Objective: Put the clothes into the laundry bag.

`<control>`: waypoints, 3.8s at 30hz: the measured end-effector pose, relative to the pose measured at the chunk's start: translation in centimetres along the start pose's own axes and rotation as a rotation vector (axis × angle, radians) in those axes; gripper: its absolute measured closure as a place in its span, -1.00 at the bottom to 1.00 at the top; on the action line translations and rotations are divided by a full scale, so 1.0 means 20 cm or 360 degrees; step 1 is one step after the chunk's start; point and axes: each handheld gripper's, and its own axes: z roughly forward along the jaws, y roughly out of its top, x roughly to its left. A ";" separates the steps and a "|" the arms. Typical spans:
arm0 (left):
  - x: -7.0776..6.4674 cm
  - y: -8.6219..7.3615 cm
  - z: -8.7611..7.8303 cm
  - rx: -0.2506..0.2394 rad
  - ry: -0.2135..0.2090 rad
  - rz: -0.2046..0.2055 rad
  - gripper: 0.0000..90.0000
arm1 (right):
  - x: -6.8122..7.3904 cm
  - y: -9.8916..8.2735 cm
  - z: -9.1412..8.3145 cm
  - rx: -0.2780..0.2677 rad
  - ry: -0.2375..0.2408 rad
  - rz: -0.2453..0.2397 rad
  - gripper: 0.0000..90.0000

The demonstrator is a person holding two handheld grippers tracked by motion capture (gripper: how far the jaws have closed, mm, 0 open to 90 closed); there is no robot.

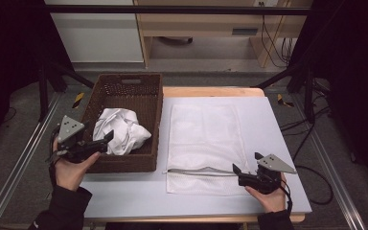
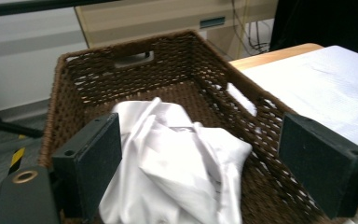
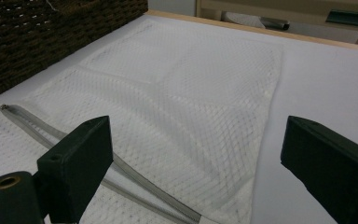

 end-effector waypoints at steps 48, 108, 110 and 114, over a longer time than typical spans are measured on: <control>0.20 -0.15 0.65 0.0856 0.0119 0.0137 -0.91 | -0.01 -0.03 0.05 0.0132 0.0039 0.0006 -0.86; 0.20 0.10 0.42 0.0266 0.0027 -0.0045 0.68 | -0.04 -0.04 0.06 0.0125 0.0124 0.0024 -0.67; 0.21 0.12 0.37 0.0180 0.0008 -0.0118 0.68 | -0.04 -0.03 0.05 0.0122 0.0117 0.0030 -0.67; 0.22 0.17 0.28 0.0074 -0.0018 -0.0198 0.68 | -0.04 -0.03 0.05 0.0109 0.0124 0.0026 -0.66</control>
